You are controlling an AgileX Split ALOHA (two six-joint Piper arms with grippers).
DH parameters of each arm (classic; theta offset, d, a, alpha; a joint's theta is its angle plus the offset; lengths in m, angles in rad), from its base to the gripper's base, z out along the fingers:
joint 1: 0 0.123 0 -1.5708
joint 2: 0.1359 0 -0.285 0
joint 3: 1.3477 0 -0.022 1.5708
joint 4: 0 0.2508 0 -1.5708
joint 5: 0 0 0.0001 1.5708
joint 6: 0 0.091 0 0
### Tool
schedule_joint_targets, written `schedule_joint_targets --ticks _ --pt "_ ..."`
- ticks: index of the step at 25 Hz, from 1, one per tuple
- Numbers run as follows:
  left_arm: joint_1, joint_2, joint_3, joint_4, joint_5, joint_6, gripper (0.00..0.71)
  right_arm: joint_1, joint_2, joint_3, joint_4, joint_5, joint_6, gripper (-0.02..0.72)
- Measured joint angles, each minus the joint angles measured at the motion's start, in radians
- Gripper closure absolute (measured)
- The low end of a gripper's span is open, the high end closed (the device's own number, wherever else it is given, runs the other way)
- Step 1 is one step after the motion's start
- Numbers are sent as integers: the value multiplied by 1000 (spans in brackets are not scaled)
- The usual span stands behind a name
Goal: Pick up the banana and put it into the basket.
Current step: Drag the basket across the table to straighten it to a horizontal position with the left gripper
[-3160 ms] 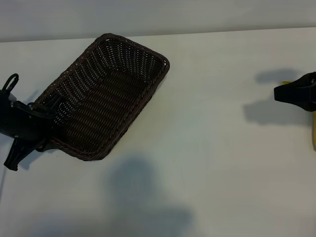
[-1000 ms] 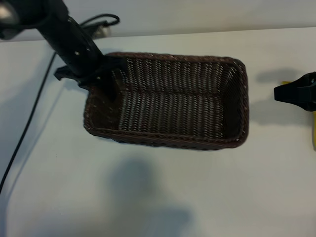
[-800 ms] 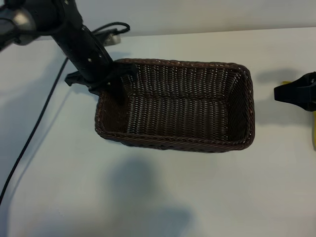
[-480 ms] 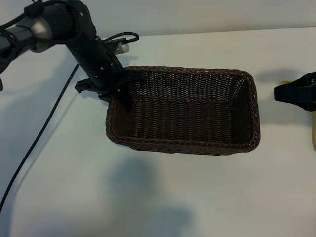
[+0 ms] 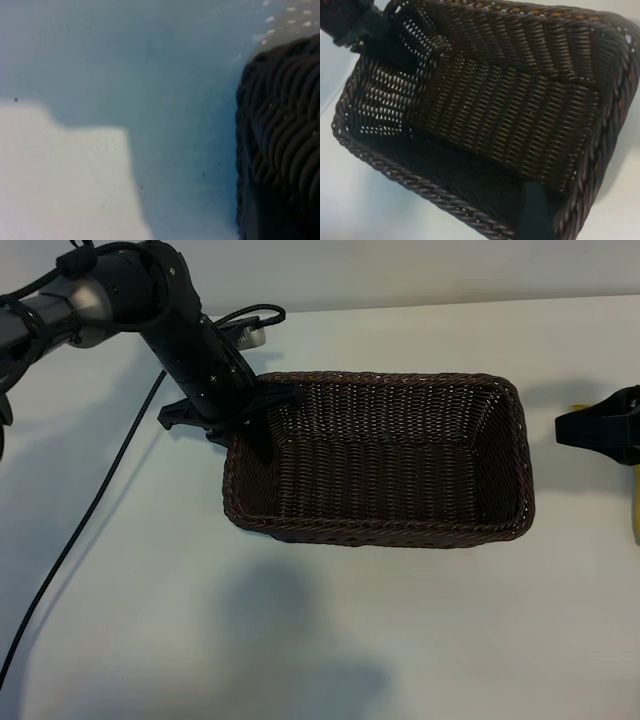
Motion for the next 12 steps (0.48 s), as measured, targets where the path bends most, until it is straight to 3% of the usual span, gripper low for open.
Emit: schedule_joint_targets --ticks 4,10,12 --pt "-3 2 -1 -1 7 1 516 0 0 0 0 0 0 190" --pt "-6 5 -1 1 34 -6 222 0 0 0 0 0 0 190" --pt "-6 -3 -1 8 46 -6 158 0 0 0 0 0 0 190"
